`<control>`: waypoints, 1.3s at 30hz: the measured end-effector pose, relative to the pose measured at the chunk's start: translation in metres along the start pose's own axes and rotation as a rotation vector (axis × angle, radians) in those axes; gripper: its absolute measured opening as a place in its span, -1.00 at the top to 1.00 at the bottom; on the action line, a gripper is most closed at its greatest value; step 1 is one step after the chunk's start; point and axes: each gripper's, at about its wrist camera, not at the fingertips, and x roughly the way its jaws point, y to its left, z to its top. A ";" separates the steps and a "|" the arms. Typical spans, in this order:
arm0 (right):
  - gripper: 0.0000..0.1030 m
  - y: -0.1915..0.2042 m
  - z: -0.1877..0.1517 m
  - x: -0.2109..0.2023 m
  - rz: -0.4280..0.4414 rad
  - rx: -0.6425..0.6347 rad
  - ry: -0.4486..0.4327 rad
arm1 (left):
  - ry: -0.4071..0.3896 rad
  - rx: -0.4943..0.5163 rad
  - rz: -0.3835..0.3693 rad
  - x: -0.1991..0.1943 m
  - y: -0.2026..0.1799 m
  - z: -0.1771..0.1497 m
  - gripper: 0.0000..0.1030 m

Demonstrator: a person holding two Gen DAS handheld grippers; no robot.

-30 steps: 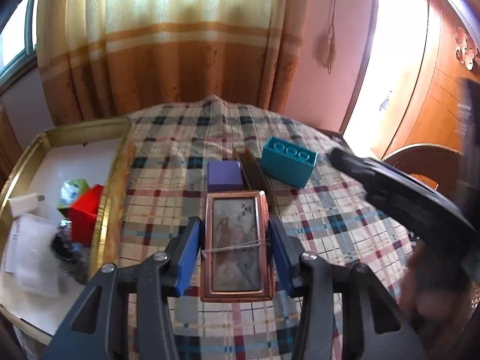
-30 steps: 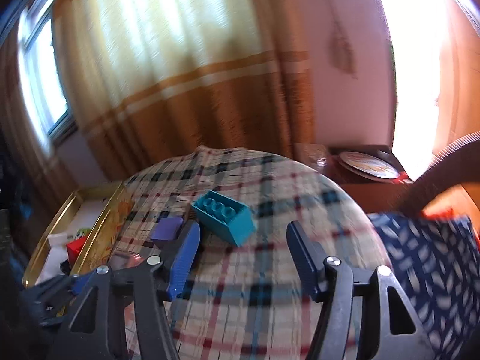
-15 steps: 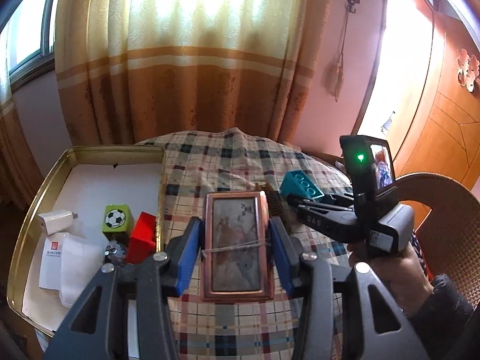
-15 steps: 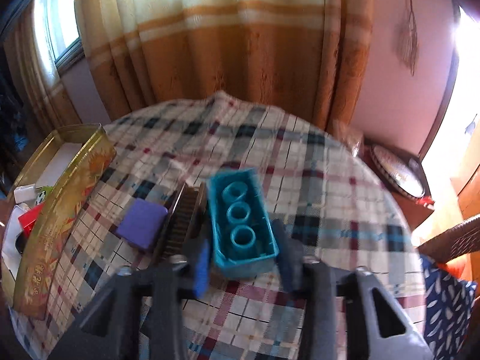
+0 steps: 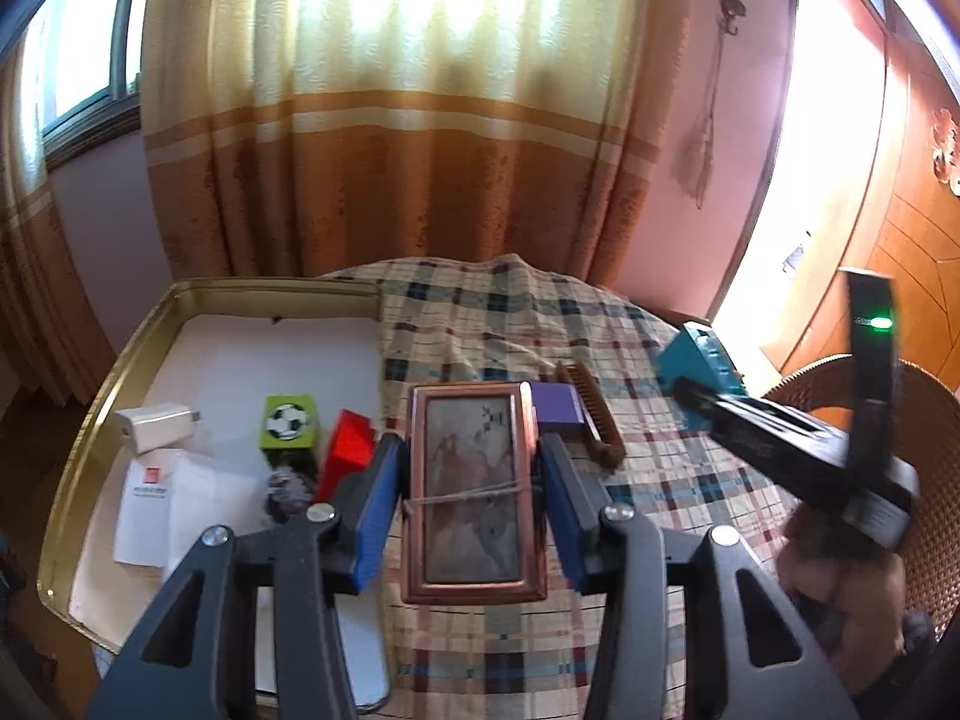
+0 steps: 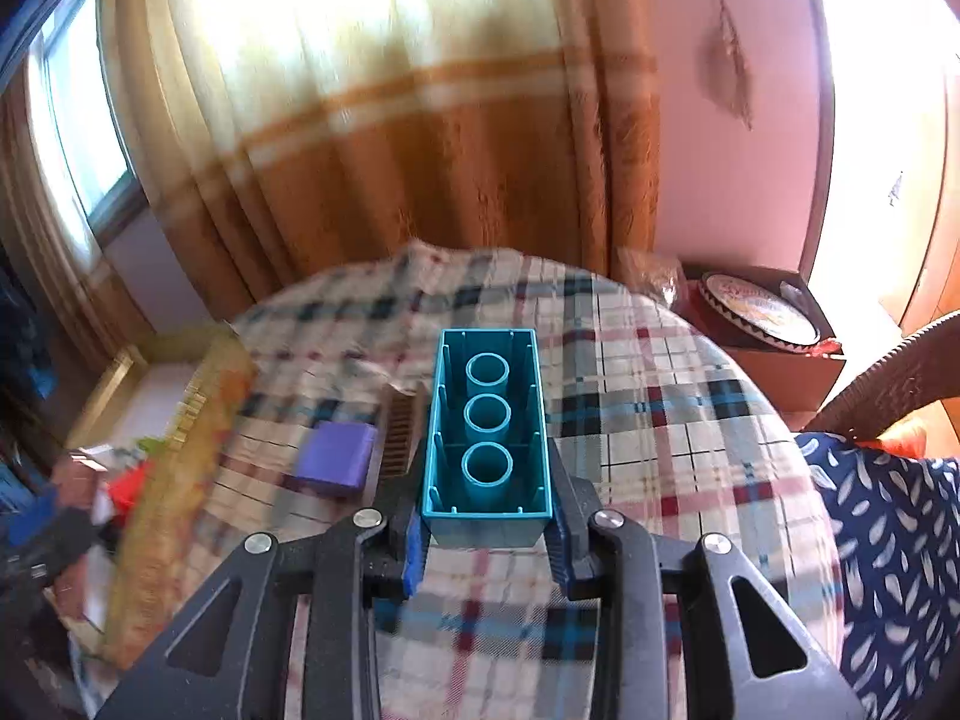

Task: Organize rigid objects
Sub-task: 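Grasp the teal brick with the right gripper while the left lifts the frame, then carry the copper frame and teal brick over the gold tray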

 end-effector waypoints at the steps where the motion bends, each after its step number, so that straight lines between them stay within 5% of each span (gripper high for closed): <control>1: 0.35 0.007 0.001 -0.005 0.007 -0.006 -0.013 | -0.005 -0.004 0.008 -0.002 0.004 0.000 0.12; 22: 0.34 0.189 0.009 -0.031 0.246 -0.210 -0.100 | -0.068 -0.163 0.247 -0.042 0.129 -0.006 0.12; 39: 0.35 0.259 0.036 0.054 0.282 -0.360 0.010 | 0.001 -0.163 0.278 -0.021 0.128 -0.016 0.12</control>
